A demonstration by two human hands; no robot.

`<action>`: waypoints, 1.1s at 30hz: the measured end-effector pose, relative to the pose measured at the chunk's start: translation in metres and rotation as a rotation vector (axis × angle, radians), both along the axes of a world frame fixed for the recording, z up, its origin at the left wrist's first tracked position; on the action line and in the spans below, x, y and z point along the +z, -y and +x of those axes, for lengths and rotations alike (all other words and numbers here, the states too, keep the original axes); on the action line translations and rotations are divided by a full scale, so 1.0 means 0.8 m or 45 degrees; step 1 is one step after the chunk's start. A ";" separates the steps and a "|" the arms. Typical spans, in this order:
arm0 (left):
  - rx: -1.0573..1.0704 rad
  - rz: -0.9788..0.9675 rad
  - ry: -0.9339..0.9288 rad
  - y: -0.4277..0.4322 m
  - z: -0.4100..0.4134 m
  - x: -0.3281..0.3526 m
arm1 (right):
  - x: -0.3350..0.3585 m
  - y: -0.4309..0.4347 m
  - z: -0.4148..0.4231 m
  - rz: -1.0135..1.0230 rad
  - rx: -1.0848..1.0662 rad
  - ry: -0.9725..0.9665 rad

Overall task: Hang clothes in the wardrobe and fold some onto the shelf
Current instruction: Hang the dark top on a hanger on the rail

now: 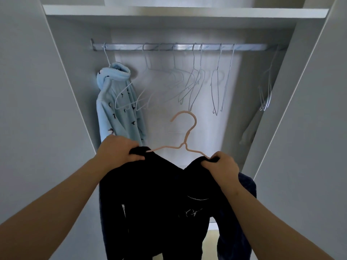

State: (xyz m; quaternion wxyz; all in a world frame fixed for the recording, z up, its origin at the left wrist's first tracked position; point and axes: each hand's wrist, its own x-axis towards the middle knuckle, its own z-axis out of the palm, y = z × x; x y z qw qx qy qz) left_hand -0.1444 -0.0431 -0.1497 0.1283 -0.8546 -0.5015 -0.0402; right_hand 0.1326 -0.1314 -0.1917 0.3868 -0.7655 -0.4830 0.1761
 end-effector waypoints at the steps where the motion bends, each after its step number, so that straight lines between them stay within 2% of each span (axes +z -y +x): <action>1: 0.104 -0.008 -0.134 -0.004 -0.002 -0.002 | 0.000 0.000 0.000 -0.013 -0.010 0.002; 3: 0.199 -0.078 -0.220 -0.005 0.001 -0.011 | 0.002 0.000 -0.004 -0.039 -0.010 -0.006; 4: 0.116 -0.149 -0.155 -0.005 0.006 -0.017 | 0.003 0.000 -0.006 -0.041 -0.003 -0.016; 7: -0.203 -0.441 0.319 0.013 0.035 -0.025 | 0.004 -0.003 -0.015 -0.008 0.075 0.002; 10: -0.109 -0.391 0.655 0.015 0.044 -0.027 | 0.002 -0.004 -0.020 0.079 0.160 -0.055; 13: 0.067 -0.276 0.829 0.010 0.032 -0.029 | -0.002 0.001 -0.004 0.063 0.150 0.127; 16: 0.174 -0.205 0.926 0.006 0.021 -0.024 | -0.006 0.009 0.019 -0.037 0.040 0.219; 20: 0.094 -0.160 1.011 0.012 0.033 -0.015 | -0.001 0.007 0.009 -0.144 -0.013 0.329; 26: 0.035 -0.164 0.985 0.034 0.059 -0.007 | 0.011 -0.002 -0.025 -0.009 0.360 0.316; 31: -0.014 -0.208 1.010 0.048 0.057 0.007 | 0.017 -0.003 -0.030 0.152 0.248 0.226; 33: -0.060 -0.125 1.074 0.049 0.048 0.019 | 0.027 -0.003 -0.034 0.272 0.204 0.217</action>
